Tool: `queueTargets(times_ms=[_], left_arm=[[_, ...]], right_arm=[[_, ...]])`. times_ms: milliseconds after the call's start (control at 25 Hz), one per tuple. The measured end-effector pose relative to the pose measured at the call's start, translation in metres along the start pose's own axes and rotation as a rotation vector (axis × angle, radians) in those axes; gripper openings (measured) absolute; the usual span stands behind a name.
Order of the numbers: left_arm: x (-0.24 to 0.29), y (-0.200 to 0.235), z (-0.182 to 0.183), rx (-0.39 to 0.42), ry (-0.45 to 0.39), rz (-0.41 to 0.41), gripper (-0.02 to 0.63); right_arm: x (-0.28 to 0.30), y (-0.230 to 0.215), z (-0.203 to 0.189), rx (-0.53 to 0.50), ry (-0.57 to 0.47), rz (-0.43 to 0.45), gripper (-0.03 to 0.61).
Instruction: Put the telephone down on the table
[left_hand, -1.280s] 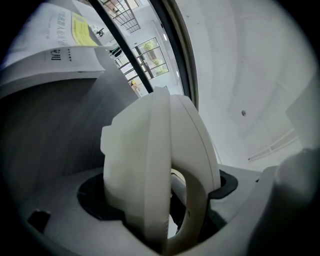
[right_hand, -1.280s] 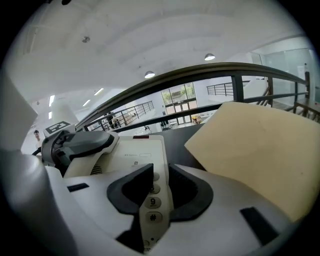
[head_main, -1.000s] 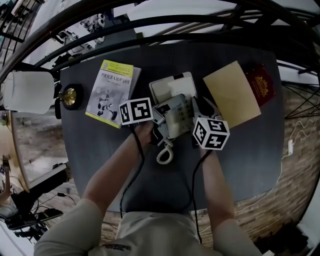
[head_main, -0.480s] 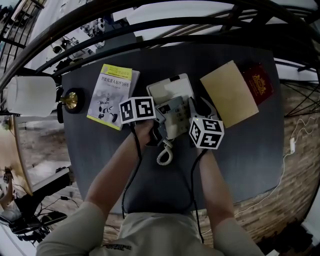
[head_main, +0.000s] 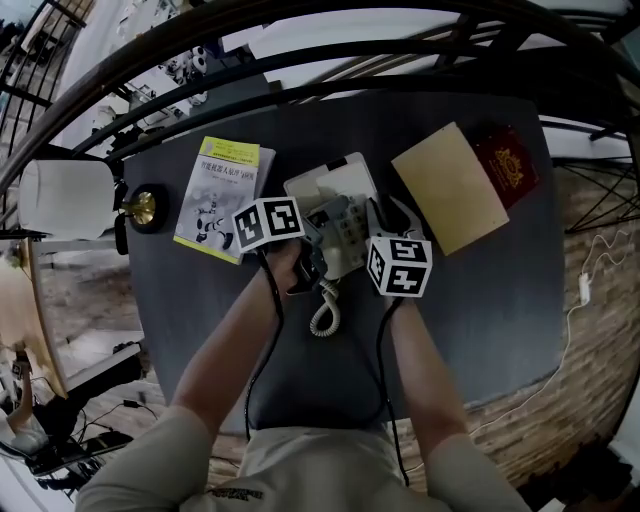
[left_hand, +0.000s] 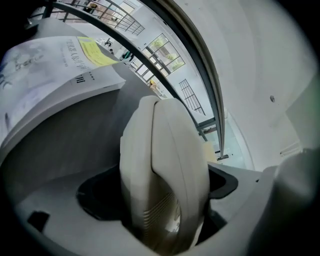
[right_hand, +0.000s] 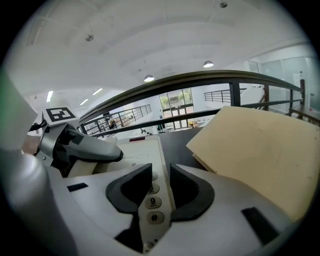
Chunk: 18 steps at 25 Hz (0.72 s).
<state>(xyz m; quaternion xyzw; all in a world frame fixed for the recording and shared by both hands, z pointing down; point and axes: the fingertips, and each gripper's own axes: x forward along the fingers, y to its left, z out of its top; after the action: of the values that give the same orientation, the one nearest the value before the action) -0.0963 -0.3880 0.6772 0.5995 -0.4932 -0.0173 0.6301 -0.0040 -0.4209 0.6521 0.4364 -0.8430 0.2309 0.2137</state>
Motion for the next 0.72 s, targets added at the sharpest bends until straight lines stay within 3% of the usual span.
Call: queueTargets(times_ms=[200, 520, 720], left_arm=[[-0.001, 0.006, -0.002, 0.039, -0.013, 0.068, 0.479], [0.0, 0.013, -0.007, 0.093, 0.032, 0.197, 0.479], [-0.004, 0.018, -0.013, 0.181, 0.063, 0.299, 0.479]], right_arm=[[0.0, 0.003, -0.001, -0.029, -0.01, -0.006, 0.107], [-0.001, 0.005, 0.0, -0.033, 0.0, -0.009, 0.11], [-0.001, 0.008, -0.002, -0.031, 0.013, -0.019, 0.112]])
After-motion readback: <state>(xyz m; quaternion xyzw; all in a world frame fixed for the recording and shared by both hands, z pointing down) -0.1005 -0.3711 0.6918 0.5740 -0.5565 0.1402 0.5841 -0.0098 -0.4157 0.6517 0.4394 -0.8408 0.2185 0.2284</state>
